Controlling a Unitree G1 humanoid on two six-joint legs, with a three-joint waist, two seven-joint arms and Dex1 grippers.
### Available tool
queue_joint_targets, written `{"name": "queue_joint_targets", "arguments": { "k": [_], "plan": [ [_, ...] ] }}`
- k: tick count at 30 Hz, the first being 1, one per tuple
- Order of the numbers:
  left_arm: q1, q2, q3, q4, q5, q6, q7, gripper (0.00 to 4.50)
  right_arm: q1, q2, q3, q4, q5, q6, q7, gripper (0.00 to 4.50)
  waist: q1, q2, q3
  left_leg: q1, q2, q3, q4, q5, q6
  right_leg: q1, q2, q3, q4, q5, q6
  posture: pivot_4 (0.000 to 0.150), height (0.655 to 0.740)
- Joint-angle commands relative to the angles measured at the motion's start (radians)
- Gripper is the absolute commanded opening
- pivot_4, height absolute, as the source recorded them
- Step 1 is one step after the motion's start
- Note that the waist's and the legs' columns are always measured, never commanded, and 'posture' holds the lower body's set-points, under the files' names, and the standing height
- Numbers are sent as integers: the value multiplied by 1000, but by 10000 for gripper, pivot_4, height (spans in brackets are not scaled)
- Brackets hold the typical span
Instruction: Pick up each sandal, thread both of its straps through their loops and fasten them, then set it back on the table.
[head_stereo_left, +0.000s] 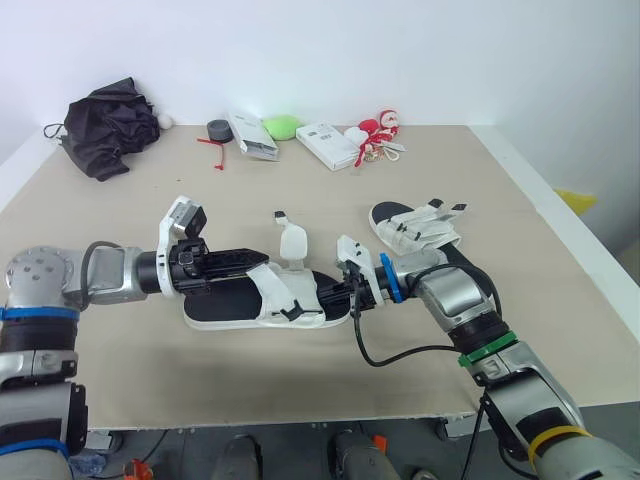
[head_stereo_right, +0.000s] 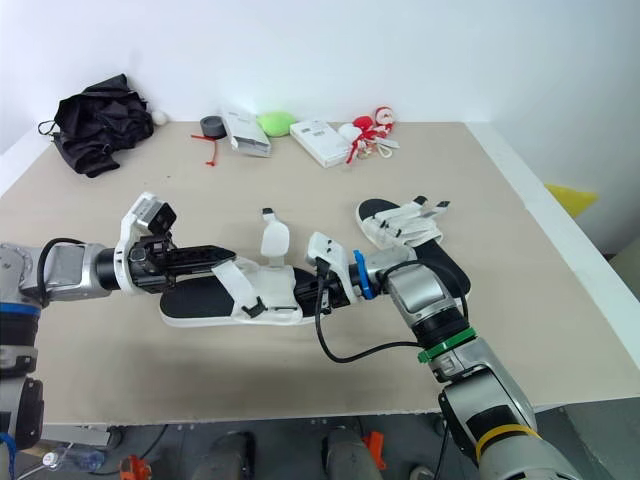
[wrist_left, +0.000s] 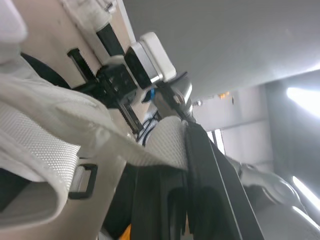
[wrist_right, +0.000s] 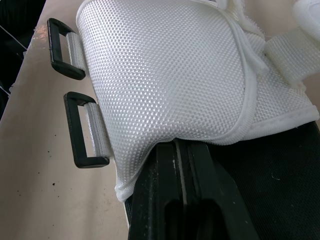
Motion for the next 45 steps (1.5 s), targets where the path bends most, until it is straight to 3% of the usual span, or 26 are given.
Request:
{"name": "queue_joint_targets", "arguments": {
  "k": [1, 8, 11, 16, 19, 23, 28, 33, 39, 45],
  "plan": [
    [-44, 16, -38, 2, 186, -12, -172, 545, 39, 3, 52, 55, -64, 28, -27, 0, -3, 0, 0, 0, 0, 0, 0, 0, 0, 0, 0, 0, 0, 0, 0, 1500, 7380],
    [-61, -17, -114, 12, 480, -171, -396, 545, 57, 0, 44, 31, -61, 39, -36, 0, -7, 0, 0, 0, 0, 0, -6, 0, 0, 1, 0, 0, 0, 1, -1, 1500, 7380],
    [-69, -40, -113, 43, 562, -211, -444, 9325, 59, 0, 42, 27, -61, 43, -37, 0, -7, 0, 0, 1, 0, -1, -8, 0, 0, 1, 1, 0, 0, 0, -2, 1500, 7380],
    [-60, -34, -136, 23, 670, -220, -534, 29848, 56, -1, 42, 25, -61, 46, -35, 0, -8, 0, 0, 1, 0, -1, -9, 0, 0, 1, 1, 0, 0, 0, -2, 1500, 7380],
    [-48, -29, -116, 5, 675, -184, -569, 29848, 55, -2, 43, 24, -62, 47, -34, 0, -8, 0, 0, 1, 0, -1, -9, 0, 0, 1, 1, 0, 0, 0, -2, 1500, 7380],
    [11, 8, -69, -136, 566, -60, -620, 29848, 58, -5, 42, 20, -61, 51, -33, 0, -10, 0, 0, 1, 0, -1, -9, 0, 0, 1, 1, 0, 0, 0, -2, 1500, 7380],
    [144, 96, -77, -299, 601, -91, -664, 29848, 65, -6, 41, 14, -56, 56, -32, 0, -20, 0, 1, 1, 0, -2, -11, 0, 0, 1, 1, 0, 0, -1, -1, 1500, 7380],
    [314, 182, -171, -452, 892, -525, -744, 29848, 72, -8, 42, 7, -54, 58, -28, 0, -20, -2, 1, 1, 0, -2, -12, 0, 0, 1, 1, 0, 0, -2, -2, 1500, 7380],
    [388, 136, -145, -479, 972, -730, -782, 29848, 73, -5, 43, 4, -53, 62, -27, 0, -15, -1, 2, 7, 0, 1, -14, 0, 0, 2, -2, 0, -4, -3, -4, 1500, 7380],
    [497, 172, -190, -605, 1055, -868, -860, 29848, 71, -4, 44, 3, -53, 64, -24, 0, -15, -3, 1, 7, 1, 6, -16, -2, -2, 4, -5, 1, -6, -4, -4, 1500, 7380]
  ]
}}
